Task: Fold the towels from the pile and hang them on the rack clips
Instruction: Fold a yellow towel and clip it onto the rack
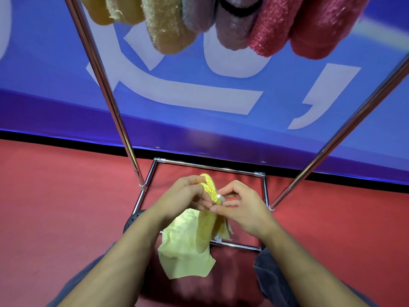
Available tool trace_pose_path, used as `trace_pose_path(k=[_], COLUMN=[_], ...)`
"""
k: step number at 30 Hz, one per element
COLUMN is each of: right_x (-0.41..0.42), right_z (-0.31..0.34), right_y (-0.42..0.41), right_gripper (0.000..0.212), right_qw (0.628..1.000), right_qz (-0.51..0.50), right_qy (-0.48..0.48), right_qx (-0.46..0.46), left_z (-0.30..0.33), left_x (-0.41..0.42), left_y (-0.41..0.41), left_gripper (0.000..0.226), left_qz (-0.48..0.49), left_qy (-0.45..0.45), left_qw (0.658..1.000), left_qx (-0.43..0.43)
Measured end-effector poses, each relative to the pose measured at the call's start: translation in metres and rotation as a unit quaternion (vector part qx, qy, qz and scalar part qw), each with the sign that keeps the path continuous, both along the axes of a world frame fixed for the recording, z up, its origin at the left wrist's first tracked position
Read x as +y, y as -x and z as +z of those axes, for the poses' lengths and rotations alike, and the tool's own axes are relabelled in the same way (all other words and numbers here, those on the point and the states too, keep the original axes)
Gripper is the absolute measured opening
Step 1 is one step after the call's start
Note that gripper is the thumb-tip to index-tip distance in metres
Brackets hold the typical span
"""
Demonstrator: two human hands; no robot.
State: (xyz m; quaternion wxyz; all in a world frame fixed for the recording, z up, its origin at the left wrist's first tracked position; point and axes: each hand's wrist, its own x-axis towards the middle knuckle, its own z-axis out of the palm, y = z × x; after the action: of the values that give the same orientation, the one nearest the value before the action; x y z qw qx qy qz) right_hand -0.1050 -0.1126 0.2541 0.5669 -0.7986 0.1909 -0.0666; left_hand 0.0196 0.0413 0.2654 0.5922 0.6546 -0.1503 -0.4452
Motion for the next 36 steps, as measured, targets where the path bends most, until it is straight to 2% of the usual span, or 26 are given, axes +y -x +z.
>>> trace_pose_path(k=[2, 5, 6, 8, 10, 11, 13, 15, 19, 21, 28, 33, 36], right_x=[0.002, 0.003, 0.003, 0.002, -0.002, -0.005, -0.009, -0.012, -0.017, -0.018, -0.016, -0.010, -0.007], right_z=[0.000, 0.000, 0.000, 0.000, 0.001, 0.001, 0.001, 0.003, 0.012, 0.015, 0.023, 0.033, 0.041], right_y=[0.000, -0.002, -0.002, -0.003, -0.004, -0.004, -0.004, -0.003, -0.004, -0.005, -0.006, -0.006, -0.003], right_gripper=[0.031, 0.023, 0.021, 0.023, 0.026, 0.024, 0.019, 0.019, 0.020, 0.019, 0.014, 0.017, 0.018], right_qw=[0.999, 0.996, 0.995, 0.994, 0.994, 0.994, 0.994, 0.993, 0.990, 0.987, 0.973, 0.964, 0.960], right_qz=[-0.019, -0.038, -0.042, -0.057, -0.081, -0.092, -0.104, -0.111, -0.120, -0.120, -0.138, -0.139, -0.133], right_qy=[0.040, 0.076, 0.084, 0.087, 0.069, 0.052, 0.028, 0.014, -0.031, -0.052, -0.133, -0.167, -0.174], right_qx=[-0.006, -0.030, -0.035, -0.039, -0.034, -0.033, -0.032, -0.033, -0.074, -0.095, -0.130, -0.156, -0.173], left_z=[0.002, 0.000, -0.003, -0.011, -0.014, -0.013, -0.011, -0.012, -0.007, -0.004, 0.008, 0.011, 0.013], left_x=[0.000, -0.005, -0.006, -0.005, -0.001, 0.000, 0.000, -0.002, -0.006, -0.007, -0.010, -0.010, -0.008], left_y=[0.003, 0.004, 0.003, -0.001, -0.003, -0.002, 0.000, -0.001, 0.002, 0.004, 0.010, 0.012, 0.011], left_gripper=[0.045, 0.043, 0.042, 0.038, 0.031, 0.026, 0.024, 0.023, 0.022, 0.023, 0.037, 0.043, 0.057], left_qz=[0.001, -0.005, -0.007, -0.023, -0.043, -0.043, -0.025, 0.005, 0.048, 0.061, 0.119, 0.139, 0.127], left_qy=[0.016, -0.010, -0.031, -0.101, -0.169, -0.187, -0.191, -0.154, -0.025, 0.012, 0.099, 0.131, 0.170], left_qw=[1.000, 1.000, 0.998, 0.975, 0.919, 0.897, 0.877, 0.875, 0.901, 0.907, 0.931, 0.930, 0.946], left_qx=[0.012, -0.021, -0.053, -0.195, -0.353, -0.399, -0.440, -0.458, -0.431, -0.416, -0.329, -0.314, -0.243])
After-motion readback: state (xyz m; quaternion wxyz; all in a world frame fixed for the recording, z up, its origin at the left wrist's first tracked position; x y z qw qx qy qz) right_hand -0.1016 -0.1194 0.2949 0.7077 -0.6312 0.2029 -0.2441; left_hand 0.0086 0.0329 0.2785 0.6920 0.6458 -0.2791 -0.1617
